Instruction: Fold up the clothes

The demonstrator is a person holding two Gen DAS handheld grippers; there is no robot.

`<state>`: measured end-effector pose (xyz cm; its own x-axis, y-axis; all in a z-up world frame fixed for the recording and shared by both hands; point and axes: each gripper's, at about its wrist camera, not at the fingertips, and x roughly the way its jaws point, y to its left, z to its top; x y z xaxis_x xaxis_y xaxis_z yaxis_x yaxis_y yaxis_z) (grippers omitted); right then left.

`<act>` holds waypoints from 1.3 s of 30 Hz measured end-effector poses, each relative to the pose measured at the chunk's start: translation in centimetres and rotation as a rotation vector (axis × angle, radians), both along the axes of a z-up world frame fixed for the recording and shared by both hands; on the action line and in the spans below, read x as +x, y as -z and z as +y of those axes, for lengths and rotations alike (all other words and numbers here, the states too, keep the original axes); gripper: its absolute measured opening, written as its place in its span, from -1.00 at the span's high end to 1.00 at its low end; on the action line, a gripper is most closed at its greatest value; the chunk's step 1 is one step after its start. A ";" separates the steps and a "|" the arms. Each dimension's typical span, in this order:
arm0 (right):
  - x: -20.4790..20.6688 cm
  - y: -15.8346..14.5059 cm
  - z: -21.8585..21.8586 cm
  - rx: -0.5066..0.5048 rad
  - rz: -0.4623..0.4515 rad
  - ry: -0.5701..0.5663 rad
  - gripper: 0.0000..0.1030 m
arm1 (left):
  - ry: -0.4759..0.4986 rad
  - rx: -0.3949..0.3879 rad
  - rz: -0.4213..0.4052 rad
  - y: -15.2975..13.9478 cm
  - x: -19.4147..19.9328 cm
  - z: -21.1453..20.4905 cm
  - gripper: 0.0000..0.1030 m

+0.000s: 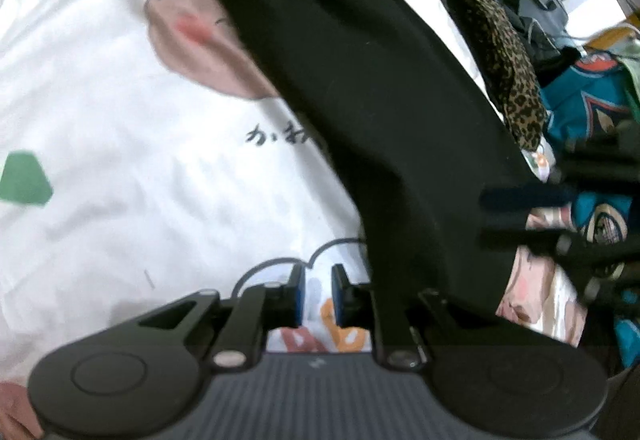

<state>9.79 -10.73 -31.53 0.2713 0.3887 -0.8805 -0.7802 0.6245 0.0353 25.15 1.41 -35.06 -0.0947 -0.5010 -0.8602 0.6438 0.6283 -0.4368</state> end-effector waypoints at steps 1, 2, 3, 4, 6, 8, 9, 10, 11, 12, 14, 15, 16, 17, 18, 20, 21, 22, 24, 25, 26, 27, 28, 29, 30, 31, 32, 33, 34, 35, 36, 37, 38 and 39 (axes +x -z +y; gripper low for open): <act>-0.3 0.4 0.1 0.004 0.008 -0.007 0.56 | -0.009 0.000 0.000 0.0 0.0 0.2 0.74; -0.7 0.8 0.3 0.004 0.015 -0.012 0.55 | -0.020 -0.002 0.000 0.0 0.1 0.4 0.74; -1.0 1.2 0.6 0.000 0.022 -0.017 0.55 | -0.033 -0.006 -0.002 -0.1 0.1 0.5 0.74; -1.3 1.7 0.9 -0.004 0.029 -0.022 0.55 | -0.045 -0.010 -0.003 -0.1 0.2 0.7 0.74; -1.9 2.6 1.3 -0.019 0.030 -0.015 0.55 | -0.071 -0.020 -0.008 -0.3 0.4 0.8 0.73; -2.6 3.5 1.5 -0.037 0.028 -0.005 0.50 | -0.090 -0.033 -0.014 -0.5 0.6 1.0 0.73; -2.8 4.0 1.6 -0.048 0.033 0.002 0.40 | -0.099 -0.040 -0.014 -0.6 0.7 1.0 0.73; -3.0 4.4 1.7 -0.058 0.042 0.001 0.36 | -0.106 -0.045 -0.010 -0.6 0.7 1.0 0.73; -3.2 4.7 1.7 -0.067 0.051 -0.003 0.35 | -0.110 -0.046 -0.006 -0.6 0.8 0.9 0.73; -3.4 5.0 1.8 -0.076 0.054 -0.009 0.35 | -0.114 -0.048 -0.002 -0.5 0.8 0.9 0.73; -4.0 5.7 2.0 -0.098 0.051 -0.021 0.34 | -0.111 -0.043 -0.002 -0.5 0.8 0.6 0.73; -4.2 6.1 2.1 -0.110 0.041 -0.016 0.34 | -0.106 -0.040 -0.003 -0.4 0.7 0.5 0.72; -4.3 6.6 2.2 -0.123 0.026 -0.010 0.34 | -0.101 -0.036 -0.004 -0.3 0.6 0.3 0.72; -4.5 7.1 2.2 -0.139 0.014 -0.010 0.34 | -0.095 -0.034 -0.004 -0.3 0.5 0.2 0.72; -4.7 7.5 2.3 -0.155 0.003 -0.014 0.34 | -0.088 -0.032 -0.007 -0.2 0.4 0.0 0.72; -5.1 7.8 2.3 -0.180 -0.020 -0.022 0.34 | -0.069 -0.031 -0.023 -0.3 0.2 -0.2 0.70; -5.2 7.9 2.3 -0.191 -0.030 -0.030 0.34 | -0.062 -0.031 -0.028 -0.4 0.1 -0.3 0.70; -5.2 8.0 2.3 -0.199 -0.037 -0.034 0.34 | -0.061 -0.032 -0.030 -0.4 0.1 -0.3 0.69; -5.2 8.0 2.2 -0.213 -0.047 -0.034 0.38 | -0.058 -0.032 -0.033 -0.3 0.0 -0.5 0.69; -5.2 8.1 2.2 -0.218 -0.049 -0.033 0.39 | -0.059 -0.028 -0.032 -0.2 0.1 -0.6 0.69; -5.2 8.1 2.1 -0.224 -0.051 -0.032 0.39 | -0.059 -0.024 -0.032 -0.2 0.1 -0.7 0.69; -5.2 8.1 2.1 -0.232 -0.055 -0.036 0.41 | -0.056 -0.021 -0.032 -0.1 0.1 -0.8 0.69; -5.2 8.1 2.1 -0.238 -0.060 -0.041 0.44 | -0.053 -0.020 -0.032 -0.1 0.0 -0.9 0.69; -5.3 8.2 2.1 -0.244 -0.065 -0.046 0.50 | -0.050 -0.019 -0.031 0.0 0.0 -1.0 0.69; -5.3 8.1 2.1 -0.245 -0.063 -0.049 0.61 | -0.047 -0.017 -0.030 0.1 0.0 -1.1 0.69; -5.2 8.1 2.0 -0.243 -0.059 -0.050 0.71 | -0.045 -0.015 -0.031 0.1 0.0 -1.1 0.69; -5.1 7.9 1.9 -0.233 -0.052 -0.048 0.97 | -0.043 -0.013 -0.032 0.2 -0.1 -1.2 0.69; -5.0 7.6 1.7 -0.220 -0.043 -0.043 0.97 | -0.040 -0.012 -0.032 0.2 -0.1 -1.2 0.69; -4.8 7.2 1.6 -0.208 -0.035 -0.042 0.97 | -0.038 -0.013 -0.033 0.2 -0.1 -1.3 0.69; -4.6 6.8 1.4 -0.196 -0.028 -0.041 0.98 | -0.034 -0.013 -0.035 0.2 -0.2 -1.3 0.69; -4.3 6.4 1.2 -0.184 -0.020 -0.041 0.98 | -0.029 -0.012 -0.037 0.2 -0.3 -1.4 0.69; -4.0 5.9 1.0 -0.172 -0.012 -0.033 0.99 | -0.024 -0.011 -0.040 0.3 -0.3 -1.5 0.69; -3.7 5.4 0.6 -0.160 -0.002 -0.022 0.99 | -0.019 -0.011 -0.042 0.3 -0.4 -1.6 0.69; -3.4 5.0 0.3 -0.151 0.005 -0.008 0.99 | -0.012 -0.010 -0.044 0.3 -0.5 -1.7 0.69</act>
